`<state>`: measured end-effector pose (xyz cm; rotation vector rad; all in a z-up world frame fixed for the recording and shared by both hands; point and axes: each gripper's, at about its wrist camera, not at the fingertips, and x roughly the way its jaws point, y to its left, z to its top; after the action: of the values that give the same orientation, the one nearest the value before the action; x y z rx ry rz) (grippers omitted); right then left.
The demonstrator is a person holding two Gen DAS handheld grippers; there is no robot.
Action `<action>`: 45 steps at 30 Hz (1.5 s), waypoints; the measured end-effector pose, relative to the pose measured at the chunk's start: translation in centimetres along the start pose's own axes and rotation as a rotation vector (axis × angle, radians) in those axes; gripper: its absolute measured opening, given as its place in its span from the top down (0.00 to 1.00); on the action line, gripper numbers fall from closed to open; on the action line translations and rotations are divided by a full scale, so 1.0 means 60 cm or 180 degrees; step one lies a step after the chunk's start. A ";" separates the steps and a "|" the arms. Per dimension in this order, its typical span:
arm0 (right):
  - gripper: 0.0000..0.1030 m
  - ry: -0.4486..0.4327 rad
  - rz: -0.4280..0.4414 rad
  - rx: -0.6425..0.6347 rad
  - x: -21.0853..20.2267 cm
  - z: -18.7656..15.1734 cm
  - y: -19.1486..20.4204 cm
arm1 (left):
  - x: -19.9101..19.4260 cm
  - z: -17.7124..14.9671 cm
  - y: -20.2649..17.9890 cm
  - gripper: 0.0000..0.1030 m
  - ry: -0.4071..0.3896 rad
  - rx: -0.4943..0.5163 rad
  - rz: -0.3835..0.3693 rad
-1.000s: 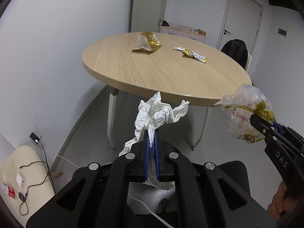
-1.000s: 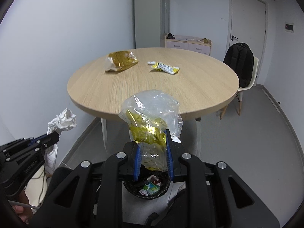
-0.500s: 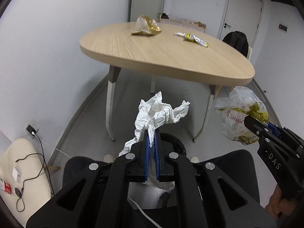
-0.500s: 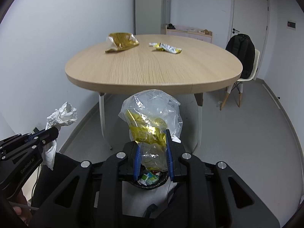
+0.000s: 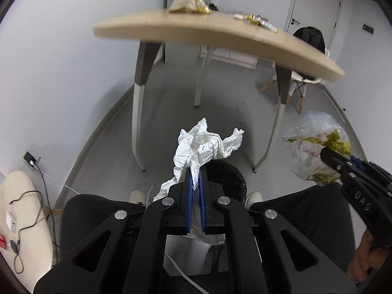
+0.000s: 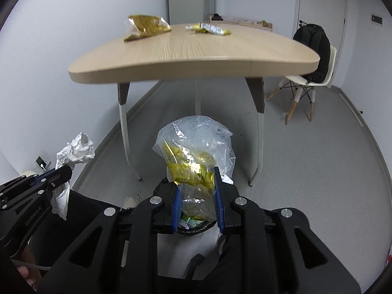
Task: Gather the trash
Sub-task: 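Carry the tissue and plastic bag down under the table to the bin, then open right tool dropping the plastic bag while left tool drops the tissue into the bin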
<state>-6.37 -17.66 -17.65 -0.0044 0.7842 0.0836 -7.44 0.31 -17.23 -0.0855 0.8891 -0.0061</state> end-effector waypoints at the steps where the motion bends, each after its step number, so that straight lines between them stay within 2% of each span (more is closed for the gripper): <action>1: 0.80 0.0014 -0.0002 -0.0001 0.007 -0.001 -0.002 | 0.017 -0.001 0.003 0.96 0.0035 -0.0010 -0.0006; 9: 0.79 0.0241 -0.0001 -0.0040 0.115 0.005 0.000 | 0.139 0.002 0.011 0.95 0.0315 -0.0058 -0.0035; 18: 0.79 0.0599 0.0047 -0.0101 0.259 0.004 0.015 | 0.278 0.009 0.039 0.95 0.0664 -0.0123 0.0042; 26: 0.78 0.0963 0.0120 0.0001 0.370 -0.013 0.009 | 0.371 0.019 0.032 0.95 0.0839 -0.0049 0.0062; 33: 0.78 0.1185 0.0152 0.0001 0.440 -0.023 0.016 | 0.423 0.014 0.032 0.95 0.1028 -0.0046 0.0106; 38: 0.78 0.1291 0.0175 -0.0028 0.470 -0.025 0.027 | 0.435 0.010 0.034 0.95 0.1092 -0.0095 0.0109; 43: 0.65 0.1266 0.0121 -0.0116 0.468 -0.022 0.039 | 0.447 0.006 0.044 0.95 0.1188 -0.0128 0.0190; 45: 0.54 0.1271 0.0100 -0.0108 0.469 -0.023 0.038 | 0.448 0.007 0.046 0.95 0.1216 -0.0158 0.0181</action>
<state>12.31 -13.39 -38.45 -0.0419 1.1822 0.1282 9.73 1.97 -38.05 -0.1074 1.2735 0.0542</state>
